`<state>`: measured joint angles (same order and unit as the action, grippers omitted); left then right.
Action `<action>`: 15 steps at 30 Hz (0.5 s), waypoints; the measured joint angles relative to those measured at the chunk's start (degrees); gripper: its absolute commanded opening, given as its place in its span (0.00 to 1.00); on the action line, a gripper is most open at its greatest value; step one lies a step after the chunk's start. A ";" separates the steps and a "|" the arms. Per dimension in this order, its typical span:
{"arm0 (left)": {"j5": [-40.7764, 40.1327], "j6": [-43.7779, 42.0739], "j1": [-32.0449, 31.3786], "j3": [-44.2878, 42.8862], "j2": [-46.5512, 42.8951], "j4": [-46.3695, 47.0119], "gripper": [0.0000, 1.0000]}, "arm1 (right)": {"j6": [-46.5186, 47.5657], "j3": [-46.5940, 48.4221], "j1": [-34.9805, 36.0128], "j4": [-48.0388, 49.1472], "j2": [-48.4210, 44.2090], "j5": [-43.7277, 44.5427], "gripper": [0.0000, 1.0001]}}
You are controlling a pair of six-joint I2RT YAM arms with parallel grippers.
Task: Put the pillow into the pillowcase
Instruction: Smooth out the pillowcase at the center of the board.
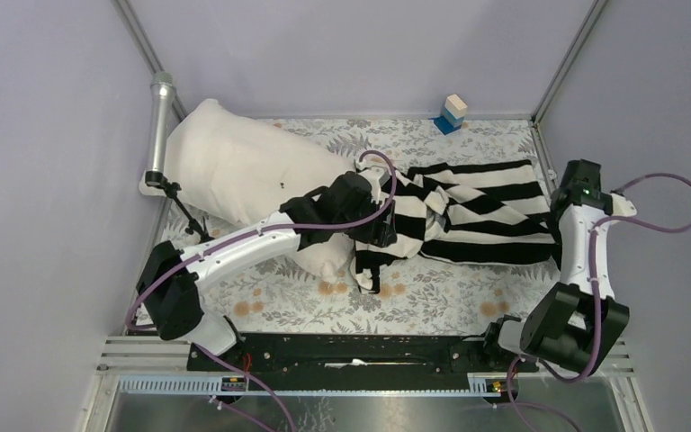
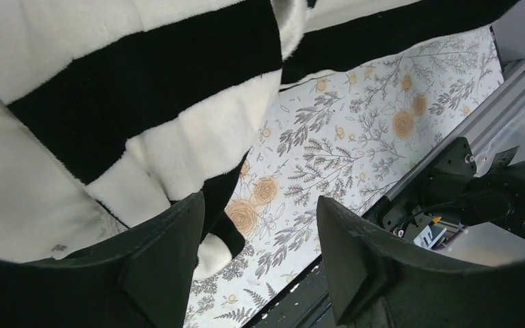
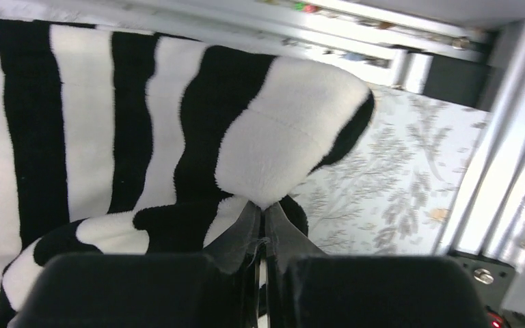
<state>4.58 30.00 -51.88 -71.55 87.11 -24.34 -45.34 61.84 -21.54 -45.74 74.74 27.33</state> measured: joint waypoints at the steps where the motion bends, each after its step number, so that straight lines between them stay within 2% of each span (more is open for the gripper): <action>1: -0.31 0.09 -0.46 0.00 0.13 0.00 0.65 | 0.07 0.42 -1.53 -1.20 -0.63 0.24 0.06; 6: -1.84 0.74 -2.69 0.52 1.44 -0.13 0.67 | 0.83 1.07 -7.61 -6.36 -3.87 0.74 0.18; 12: -4.57 1.51 -5.44 2.49 4.31 -1.31 0.75 | 5.27 3.52 -7.56 -7.32 -4.55 -2.97 0.64; 13: -4.87 1.55 -5.68 2.84 4.83 -1.62 0.75 | 6.23 3.54 -7.21 -6.62 -4.76 -4.48 0.70; 15: -5.62 1.60 -6.08 3.54 5.44 -2.03 0.76 | 7.15 3.37 -4.04 -5.75 -5.42 -5.46 0.73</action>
<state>-1.04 31.59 -57.95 -68.01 92.55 -26.37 -38.20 65.21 -25.58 -51.48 69.32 21.87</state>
